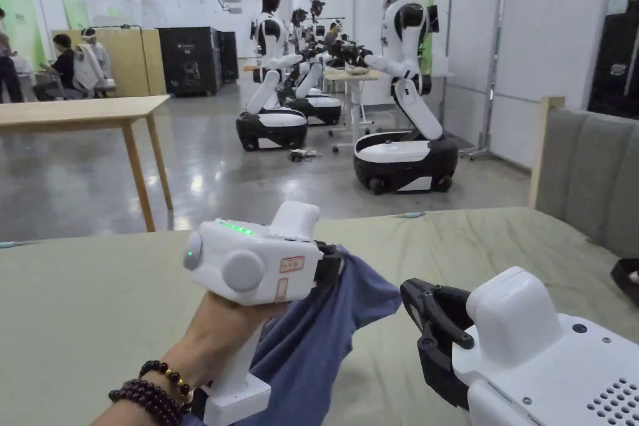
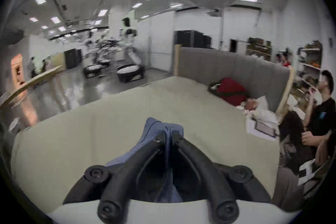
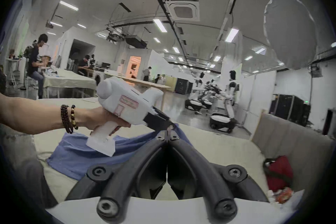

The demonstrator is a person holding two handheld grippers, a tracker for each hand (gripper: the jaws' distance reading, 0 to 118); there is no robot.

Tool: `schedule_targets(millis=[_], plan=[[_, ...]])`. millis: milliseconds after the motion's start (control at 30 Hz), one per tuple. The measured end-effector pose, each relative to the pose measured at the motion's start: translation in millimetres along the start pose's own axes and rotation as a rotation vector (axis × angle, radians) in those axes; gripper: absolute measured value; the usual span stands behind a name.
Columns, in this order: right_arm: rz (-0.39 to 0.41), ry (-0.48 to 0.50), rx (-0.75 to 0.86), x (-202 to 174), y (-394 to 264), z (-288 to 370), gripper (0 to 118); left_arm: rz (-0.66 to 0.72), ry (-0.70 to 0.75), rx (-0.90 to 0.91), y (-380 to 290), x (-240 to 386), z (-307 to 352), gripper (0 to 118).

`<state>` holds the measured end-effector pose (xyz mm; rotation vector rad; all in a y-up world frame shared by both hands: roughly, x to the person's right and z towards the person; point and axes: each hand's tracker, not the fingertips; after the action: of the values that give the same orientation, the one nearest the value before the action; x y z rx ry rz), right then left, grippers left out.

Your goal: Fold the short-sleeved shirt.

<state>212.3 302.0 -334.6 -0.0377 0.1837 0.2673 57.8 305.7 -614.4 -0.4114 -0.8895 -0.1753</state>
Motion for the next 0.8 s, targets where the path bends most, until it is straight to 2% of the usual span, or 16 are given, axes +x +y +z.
schedule_targets(millis=[67, 167, 300, 400, 500, 533, 567, 600, 633, 667, 800], plan=[[-0.002, -0.048, -0.011, 20.8, -4.2, 9.6, 0, -0.049, -0.072, -0.025, 9.3, 38.8, -45.1, 4], [-0.017, -0.107, -0.030, 46.6, -16.7, 18.9, 0, -0.046, -0.176, -0.099, -3.7, 88.8, -109.8, 4], [-0.061, -0.176, -0.065, 72.7, -35.3, 24.3, 0, -0.087, -0.173, -0.295, -61.3, 139.7, -178.1, 4], [-0.086, -0.204, -0.086, 86.1, -45.2, 28.2, 0, -0.122, -0.172, -0.395, -107.1, 158.2, -200.7, 4], [-0.084, -0.215, -0.100, 90.5, -47.5, 30.5, 0, -0.103, -0.162, -0.339, -117.8, 152.3, -196.2, 4], [-0.080, -0.217, -0.102, 90.5, -46.8, 30.5, 0, -0.067, -0.150, -0.298, -113.8, 146.9, -190.7, 8], [-0.077, -0.220, -0.100, 90.6, -45.9, 30.4, 0, -0.024, -0.139, -0.259, -105.1, 139.0, -180.8, 26], [-0.077, -0.222, -0.098, 89.5, -43.3, 30.5, 0, 0.016, -0.130, -0.227, -94.9, 129.7, -170.2, 64], [-0.079, -0.220, -0.094, 88.0, -40.5, 30.4, 0, 0.056, -0.129, -0.204, -86.1, 119.9, -158.8, 109], [-0.087, -0.215, -0.089, 85.6, -37.1, 30.6, 0, 0.102, -0.142, -0.145, -76.5, 107.0, -139.9, 114], [-0.101, -0.173, -0.044, 67.9, -23.0, 27.2, 0, 0.218, -0.032, 0.034, -49.7, 59.6, -43.8, 113]])
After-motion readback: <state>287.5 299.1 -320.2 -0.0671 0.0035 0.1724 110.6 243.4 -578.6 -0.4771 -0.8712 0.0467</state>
